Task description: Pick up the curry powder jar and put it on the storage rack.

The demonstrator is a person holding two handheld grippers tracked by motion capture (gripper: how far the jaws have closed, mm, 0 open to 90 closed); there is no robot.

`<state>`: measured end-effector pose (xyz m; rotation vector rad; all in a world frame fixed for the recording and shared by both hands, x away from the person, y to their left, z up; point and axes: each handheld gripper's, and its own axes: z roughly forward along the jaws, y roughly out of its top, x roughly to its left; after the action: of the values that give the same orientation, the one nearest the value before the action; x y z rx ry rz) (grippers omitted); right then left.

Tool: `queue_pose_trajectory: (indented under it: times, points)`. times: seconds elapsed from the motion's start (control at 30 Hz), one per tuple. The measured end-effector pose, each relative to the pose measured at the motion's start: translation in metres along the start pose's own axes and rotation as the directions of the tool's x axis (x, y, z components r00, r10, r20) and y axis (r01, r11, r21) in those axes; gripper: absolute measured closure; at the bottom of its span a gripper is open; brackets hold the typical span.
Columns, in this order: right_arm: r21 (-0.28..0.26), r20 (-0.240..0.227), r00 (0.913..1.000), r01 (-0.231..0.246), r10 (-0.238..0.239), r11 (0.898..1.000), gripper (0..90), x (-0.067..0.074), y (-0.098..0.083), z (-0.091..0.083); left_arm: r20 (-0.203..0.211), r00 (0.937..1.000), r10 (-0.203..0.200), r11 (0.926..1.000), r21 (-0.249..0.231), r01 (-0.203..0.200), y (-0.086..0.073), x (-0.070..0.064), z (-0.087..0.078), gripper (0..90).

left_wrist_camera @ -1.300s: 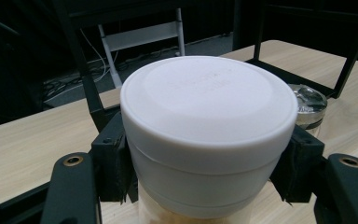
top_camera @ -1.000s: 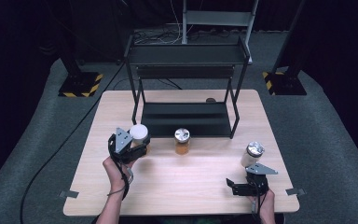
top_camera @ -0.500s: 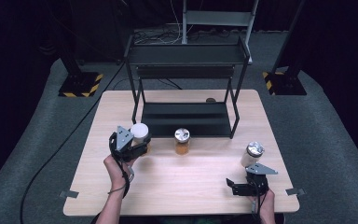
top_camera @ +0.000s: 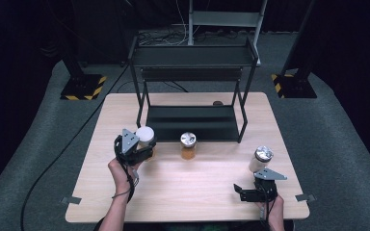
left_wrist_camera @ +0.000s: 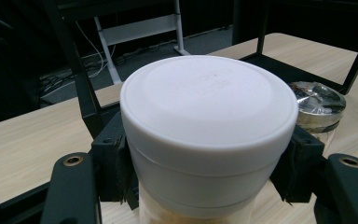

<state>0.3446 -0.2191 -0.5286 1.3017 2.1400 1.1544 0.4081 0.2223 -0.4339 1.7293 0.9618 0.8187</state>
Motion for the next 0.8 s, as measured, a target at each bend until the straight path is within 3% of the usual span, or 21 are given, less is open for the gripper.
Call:
queue_pose_trajectory:
  times: [0.8]
  points:
    - [0.001,-0.003,1.0000,0.001,-0.001,1.000,0.4,0.000,0.000,0.000,0.006,0.9999,0.014,0.9998,0.016,-0.014,0.006,0.000,0.012,33.9]
